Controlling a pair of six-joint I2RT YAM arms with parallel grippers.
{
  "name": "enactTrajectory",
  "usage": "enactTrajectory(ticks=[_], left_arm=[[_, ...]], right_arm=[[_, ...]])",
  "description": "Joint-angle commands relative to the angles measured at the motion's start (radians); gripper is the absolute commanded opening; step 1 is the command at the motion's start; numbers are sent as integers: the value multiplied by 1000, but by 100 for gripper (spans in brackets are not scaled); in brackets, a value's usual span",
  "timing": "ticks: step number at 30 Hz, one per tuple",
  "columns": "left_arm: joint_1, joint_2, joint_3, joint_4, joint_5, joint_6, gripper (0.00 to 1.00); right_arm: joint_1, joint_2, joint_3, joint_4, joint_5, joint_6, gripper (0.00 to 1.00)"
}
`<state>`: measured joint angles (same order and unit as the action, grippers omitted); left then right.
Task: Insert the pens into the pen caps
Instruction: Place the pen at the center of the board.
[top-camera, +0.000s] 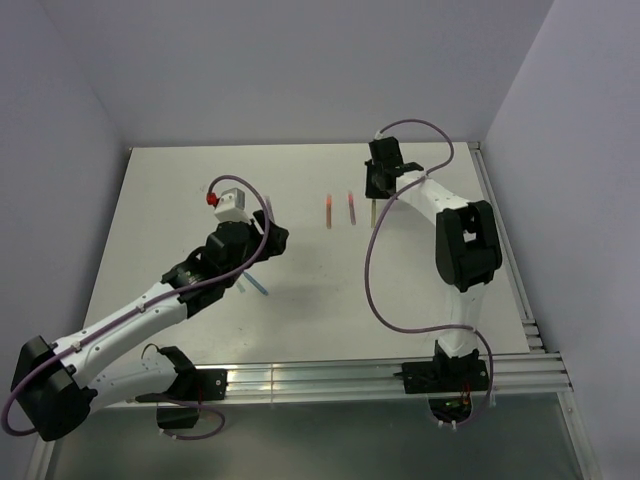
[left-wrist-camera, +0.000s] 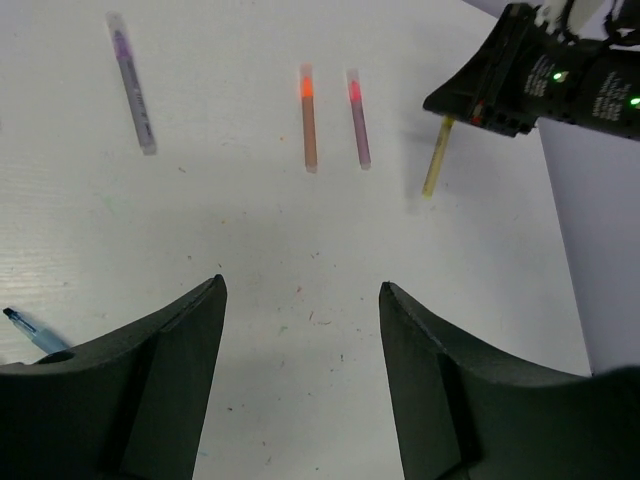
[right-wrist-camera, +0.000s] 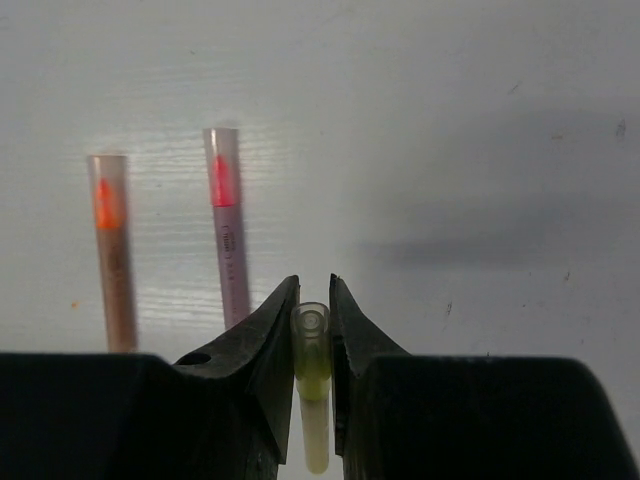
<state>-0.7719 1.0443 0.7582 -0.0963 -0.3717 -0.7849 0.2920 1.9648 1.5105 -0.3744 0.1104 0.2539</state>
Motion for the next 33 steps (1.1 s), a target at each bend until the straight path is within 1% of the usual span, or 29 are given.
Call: enactTrajectory(ticks=[1, 9, 19, 20, 23, 27, 33], left_arm=[[16, -47, 36, -6, -4, -19, 68], [29, -40, 16, 4, 24, -33, 67], [34, -27, -13, 10, 53, -70, 67], [34, -26, -11, 7, 53, -71, 67], [34, -23, -5, 4, 57, -70, 67], [34, -21, -2, 0, 60, -71, 67], [33, -10, -10, 0, 62, -82, 67]], right_arm=[[-10, 44, 89, 14, 29, -38, 0], [-31, 169, 220, -35, 48, -38, 0], [-34, 266, 358, -139, 55, -31, 10], [-34, 278, 390, -170, 52, -30, 11], [-36, 312, 427, -207, 51, -19, 12], [-36, 328, 447, -230, 45, -12, 14], [-34, 335, 462, -254, 43, -10, 21]])
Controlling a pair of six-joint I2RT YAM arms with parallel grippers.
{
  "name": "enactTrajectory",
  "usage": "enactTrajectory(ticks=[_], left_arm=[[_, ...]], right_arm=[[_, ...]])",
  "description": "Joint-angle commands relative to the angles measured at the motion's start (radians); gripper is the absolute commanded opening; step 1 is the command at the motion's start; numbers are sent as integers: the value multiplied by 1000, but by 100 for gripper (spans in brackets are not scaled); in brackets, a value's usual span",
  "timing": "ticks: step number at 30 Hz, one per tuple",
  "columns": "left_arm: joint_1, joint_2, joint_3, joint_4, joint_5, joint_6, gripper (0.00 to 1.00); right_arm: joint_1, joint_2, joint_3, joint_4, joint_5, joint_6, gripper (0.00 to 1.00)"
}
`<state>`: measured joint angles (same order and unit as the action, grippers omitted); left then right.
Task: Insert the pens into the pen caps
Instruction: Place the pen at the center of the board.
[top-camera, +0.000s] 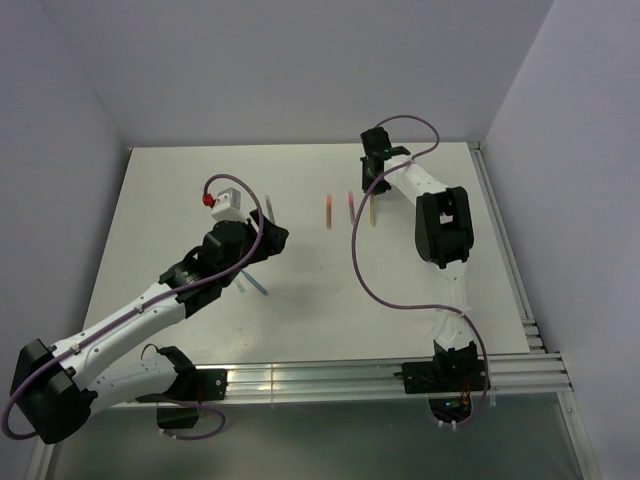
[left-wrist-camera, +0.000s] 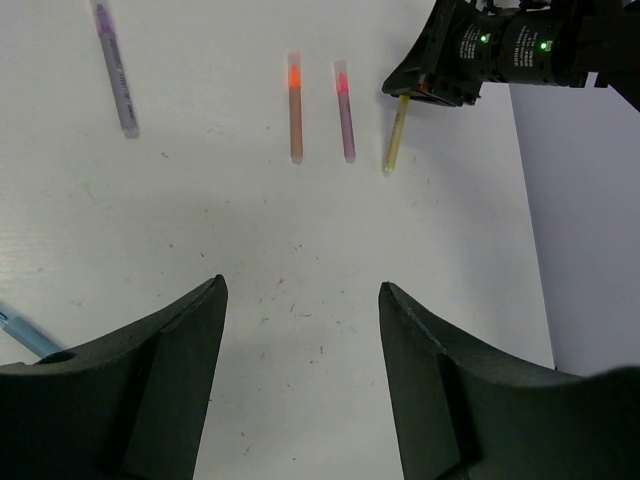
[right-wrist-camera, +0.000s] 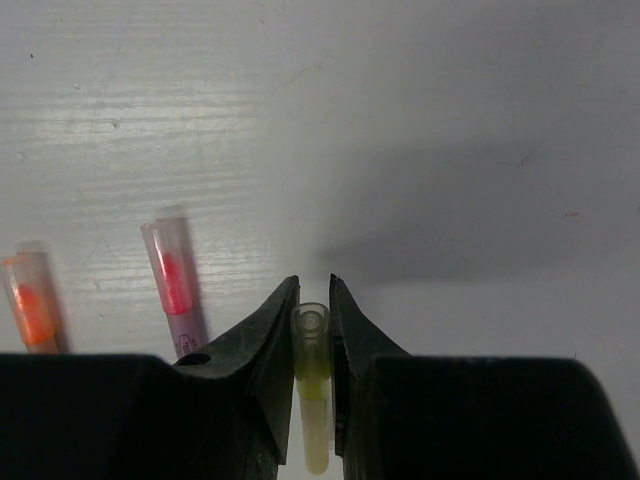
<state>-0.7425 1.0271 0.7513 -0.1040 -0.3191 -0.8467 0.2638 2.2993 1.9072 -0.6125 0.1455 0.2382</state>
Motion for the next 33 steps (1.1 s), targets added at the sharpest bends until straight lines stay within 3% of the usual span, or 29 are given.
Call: enactTrajectory(ticks=[1, 12, 22, 29, 33], left_arm=[[5, 13, -4, 3, 8, -22, 67], [5, 36, -15, -3, 8, -54, 67], [3, 25, -27, -37, -23, -86, 67], [5, 1, -50, -169, -159, -210, 68], [6, -51, -75, -238, -248, -310, 70]], right_arm=[[-6, 0, 67, -21, 9, 6, 21], [-6, 15, 89, -44, 6, -10, 31], [-6, -41, 53, -40, 48, 3, 33], [15, -341, -124, 49, 0, 19, 33], [78, -530, -315, 181, -51, 38, 36]])
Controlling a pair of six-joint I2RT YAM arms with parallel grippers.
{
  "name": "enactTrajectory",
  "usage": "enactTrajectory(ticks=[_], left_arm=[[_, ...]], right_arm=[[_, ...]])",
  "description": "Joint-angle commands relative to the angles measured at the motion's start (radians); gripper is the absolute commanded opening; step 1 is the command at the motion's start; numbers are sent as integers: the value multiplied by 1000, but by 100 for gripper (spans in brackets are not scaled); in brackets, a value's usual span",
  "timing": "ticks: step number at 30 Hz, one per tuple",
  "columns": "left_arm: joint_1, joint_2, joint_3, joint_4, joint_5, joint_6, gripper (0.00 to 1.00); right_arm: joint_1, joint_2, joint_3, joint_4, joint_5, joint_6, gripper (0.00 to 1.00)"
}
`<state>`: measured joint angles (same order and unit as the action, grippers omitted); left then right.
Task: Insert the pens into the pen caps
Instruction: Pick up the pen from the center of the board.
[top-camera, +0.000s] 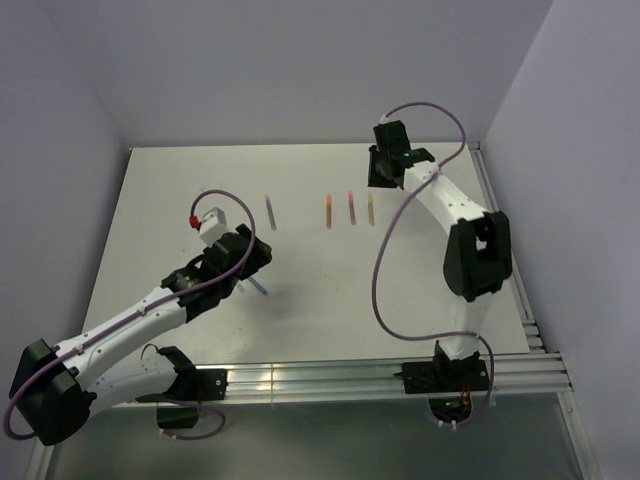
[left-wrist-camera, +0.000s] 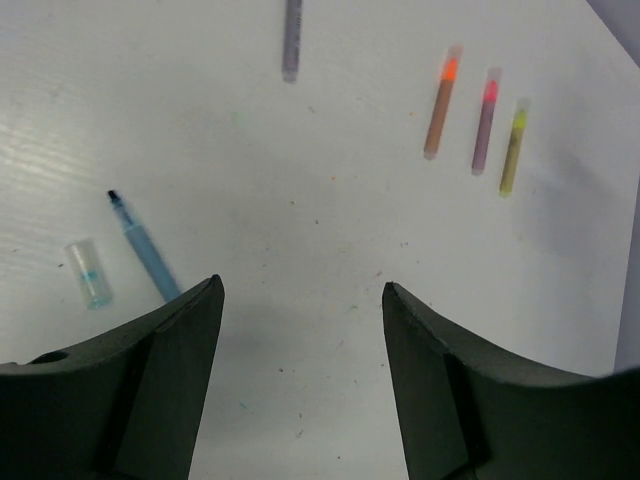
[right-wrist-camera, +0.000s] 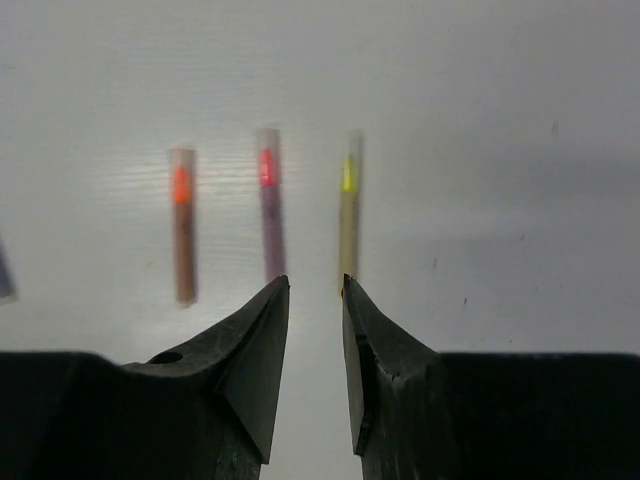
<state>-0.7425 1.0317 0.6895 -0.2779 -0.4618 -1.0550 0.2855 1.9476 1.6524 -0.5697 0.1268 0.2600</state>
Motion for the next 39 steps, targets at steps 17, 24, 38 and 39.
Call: enactTrajectory(ticks=[17, 24, 38, 39], left_arm=[[11, -372, -182, -152, -167, -290, 67], [11, -492, -136, -234, -208, -235, 67], [11, -570, -110, -297, -252, -212, 69], [11, -575, -110, -297, -252, -212, 69]], right_arm=[[461, -73, -46, 166, -236, -4, 31], [604, 65, 75, 111, -191, -34, 30], [754, 267, 236, 2, -102, -73, 31], [756, 274, 239, 1, -96, -71, 31]])
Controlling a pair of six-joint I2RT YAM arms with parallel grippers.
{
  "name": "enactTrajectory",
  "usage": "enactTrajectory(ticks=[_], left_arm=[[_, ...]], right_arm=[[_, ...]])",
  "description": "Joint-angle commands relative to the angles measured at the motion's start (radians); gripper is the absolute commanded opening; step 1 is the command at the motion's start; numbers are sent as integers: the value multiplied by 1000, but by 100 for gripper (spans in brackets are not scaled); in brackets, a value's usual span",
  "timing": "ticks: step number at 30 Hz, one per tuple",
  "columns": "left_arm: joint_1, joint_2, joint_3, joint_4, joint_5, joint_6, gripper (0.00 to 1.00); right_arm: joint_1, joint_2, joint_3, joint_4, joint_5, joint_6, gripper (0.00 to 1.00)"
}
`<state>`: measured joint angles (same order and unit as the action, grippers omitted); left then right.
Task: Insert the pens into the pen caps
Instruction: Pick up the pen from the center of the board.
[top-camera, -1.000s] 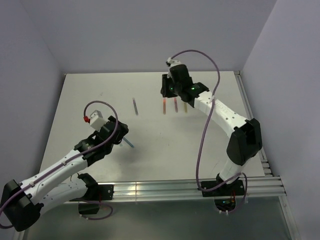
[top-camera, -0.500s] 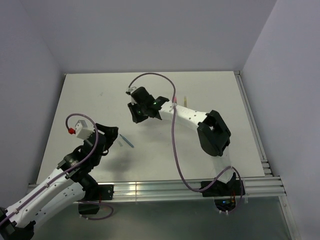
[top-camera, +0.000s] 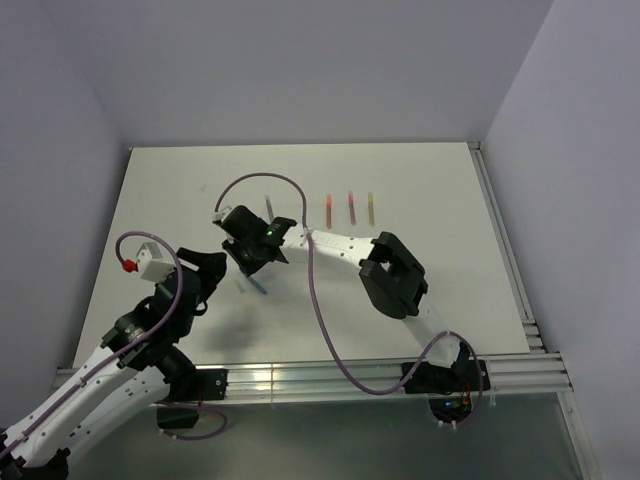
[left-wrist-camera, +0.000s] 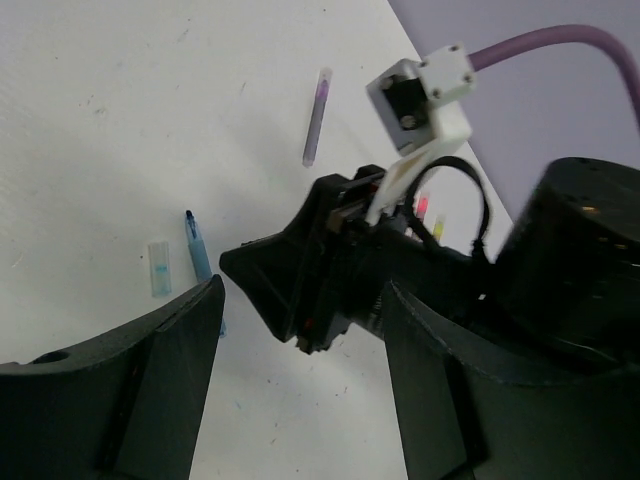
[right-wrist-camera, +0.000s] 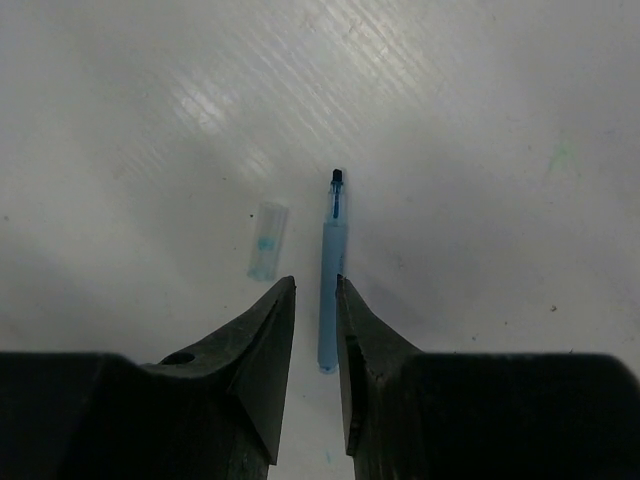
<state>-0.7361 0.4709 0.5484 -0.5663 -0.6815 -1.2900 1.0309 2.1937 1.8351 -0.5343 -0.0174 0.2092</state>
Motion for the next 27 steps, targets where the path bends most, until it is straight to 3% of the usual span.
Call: enactTrajectory(ticks=[1, 18, 27], left_arm=[[4, -15, 30, -6, -30, 26, 69], [4, 0, 24, -3, -27, 15, 70], [4, 9, 18, 9, -23, 12, 70]], right_arm=[[12, 41, 56, -35, 50, -19, 31], [15, 130, 105, -42, 45, -11, 34], [17, 101, 21, -15, 40, 9, 33]])
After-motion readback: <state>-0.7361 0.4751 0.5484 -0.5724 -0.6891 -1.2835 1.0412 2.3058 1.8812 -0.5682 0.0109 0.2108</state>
